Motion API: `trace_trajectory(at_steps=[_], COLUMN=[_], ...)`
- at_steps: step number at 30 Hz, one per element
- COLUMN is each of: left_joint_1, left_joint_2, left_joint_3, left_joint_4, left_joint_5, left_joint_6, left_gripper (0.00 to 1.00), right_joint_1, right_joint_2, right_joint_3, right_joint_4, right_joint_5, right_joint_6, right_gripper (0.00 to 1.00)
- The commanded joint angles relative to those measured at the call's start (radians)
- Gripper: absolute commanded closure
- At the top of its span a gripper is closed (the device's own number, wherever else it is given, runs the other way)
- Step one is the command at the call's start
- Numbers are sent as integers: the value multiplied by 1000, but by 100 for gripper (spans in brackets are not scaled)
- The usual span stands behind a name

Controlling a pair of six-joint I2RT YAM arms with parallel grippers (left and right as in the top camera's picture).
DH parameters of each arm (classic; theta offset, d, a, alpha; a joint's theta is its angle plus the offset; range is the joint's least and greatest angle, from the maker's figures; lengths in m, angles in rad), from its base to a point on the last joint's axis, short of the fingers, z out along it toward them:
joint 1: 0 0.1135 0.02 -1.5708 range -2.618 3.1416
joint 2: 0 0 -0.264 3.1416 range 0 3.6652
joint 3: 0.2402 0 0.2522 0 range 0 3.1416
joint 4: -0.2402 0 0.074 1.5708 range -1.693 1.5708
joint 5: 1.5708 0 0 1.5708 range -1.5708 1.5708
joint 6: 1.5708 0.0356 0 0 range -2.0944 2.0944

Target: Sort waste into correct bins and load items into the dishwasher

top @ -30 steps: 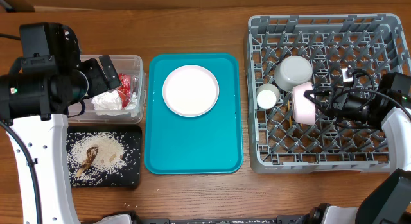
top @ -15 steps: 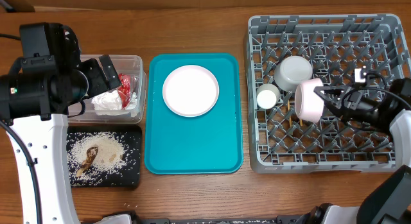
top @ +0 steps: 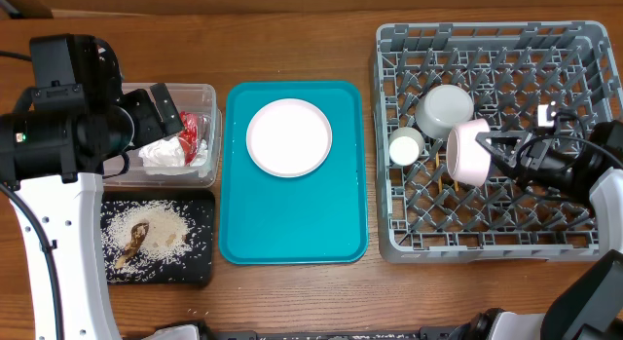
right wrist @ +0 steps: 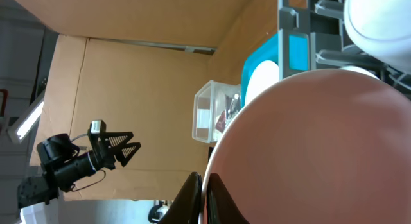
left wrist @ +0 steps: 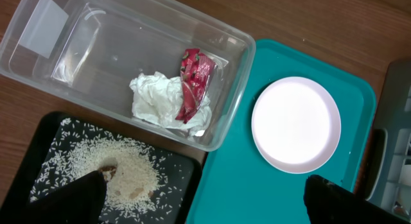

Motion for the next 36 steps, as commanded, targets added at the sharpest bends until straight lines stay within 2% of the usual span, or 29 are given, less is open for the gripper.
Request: trace_trajectory(at_steps=[1, 17, 22, 36], left_joint_1=[4, 4, 4, 4], left_joint_2=[9, 9, 9, 9], left_joint_3=[10, 10, 10, 10], left_joint_4=[2, 2, 2, 2], left_joint_5=[-7, -7, -7, -7], left_joint_6=[3, 3, 3, 3], left_gripper=[0, 0, 0, 0], right_joint_1=[-3, -2, -2, -2], right_joint_2=[3, 14, 14, 14], right_joint_3=[-49, -82, -82, -127], right_joint_4=[39, 101, 131, 208], right_joint_5=[-43, -68, -13, -9], right_joint_6=[-19, -19, -19, -6], right_gripper=[96, 96, 96, 96])
